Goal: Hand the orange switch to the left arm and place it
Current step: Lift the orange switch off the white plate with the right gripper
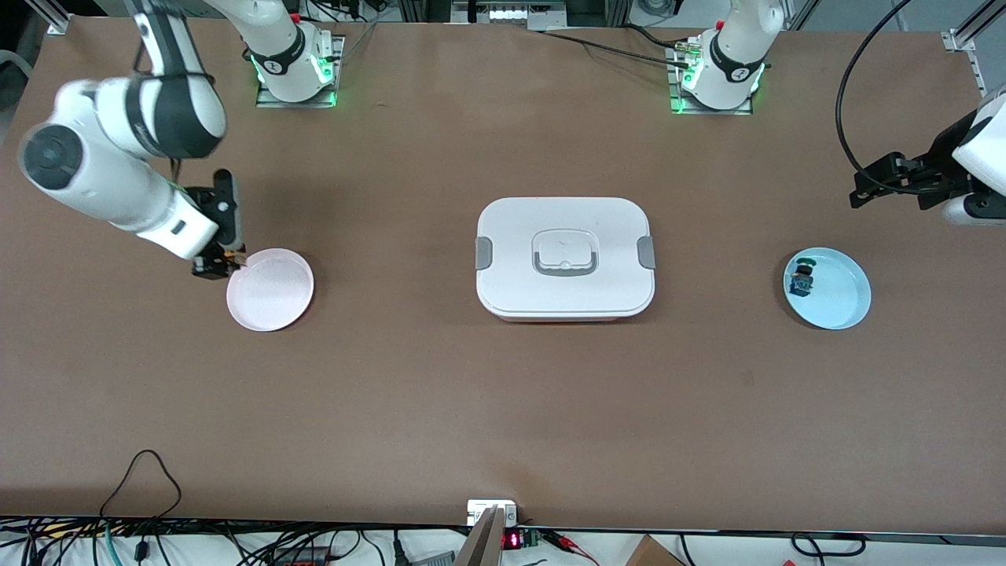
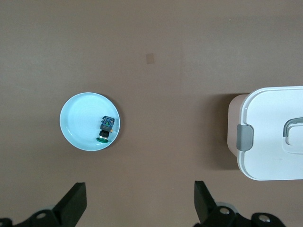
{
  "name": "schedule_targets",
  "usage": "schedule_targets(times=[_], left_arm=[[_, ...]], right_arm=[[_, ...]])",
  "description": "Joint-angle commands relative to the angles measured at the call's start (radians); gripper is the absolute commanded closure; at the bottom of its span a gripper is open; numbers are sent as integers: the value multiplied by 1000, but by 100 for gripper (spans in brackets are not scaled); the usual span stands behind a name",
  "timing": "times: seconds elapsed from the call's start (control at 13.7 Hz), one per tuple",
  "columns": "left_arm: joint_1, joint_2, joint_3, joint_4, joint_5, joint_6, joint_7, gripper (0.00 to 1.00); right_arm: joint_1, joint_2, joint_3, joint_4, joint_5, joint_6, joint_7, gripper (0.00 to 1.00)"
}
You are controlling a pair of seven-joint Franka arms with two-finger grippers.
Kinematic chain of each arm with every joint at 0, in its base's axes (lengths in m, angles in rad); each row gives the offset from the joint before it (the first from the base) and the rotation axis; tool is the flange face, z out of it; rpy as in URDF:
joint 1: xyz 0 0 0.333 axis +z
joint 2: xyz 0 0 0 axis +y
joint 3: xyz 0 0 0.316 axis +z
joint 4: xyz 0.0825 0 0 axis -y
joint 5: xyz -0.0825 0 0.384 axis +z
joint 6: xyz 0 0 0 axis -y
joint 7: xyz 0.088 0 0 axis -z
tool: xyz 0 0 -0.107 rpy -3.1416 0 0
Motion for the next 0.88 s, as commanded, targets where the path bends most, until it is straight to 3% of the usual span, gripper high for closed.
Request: schedule_targets(times=[0.0,0.15,0.66,0.8], left_arm=[[9,-10,-8,0,10,3,4,0],[9,-10,-8,0,10,3,4,0],[9,-8,-8,1,-22,3,-5,0],[8,-7,-8,1,-48,-3,-8,0]], right_arm=[[-6,-6,-13,148,16,-198,0,100],[-6,-6,-27,199,16,-266,12,100],[-3,-27,-27,200,60,-295,53,100],[-11,-20,-28,194,167,-335,35,100]])
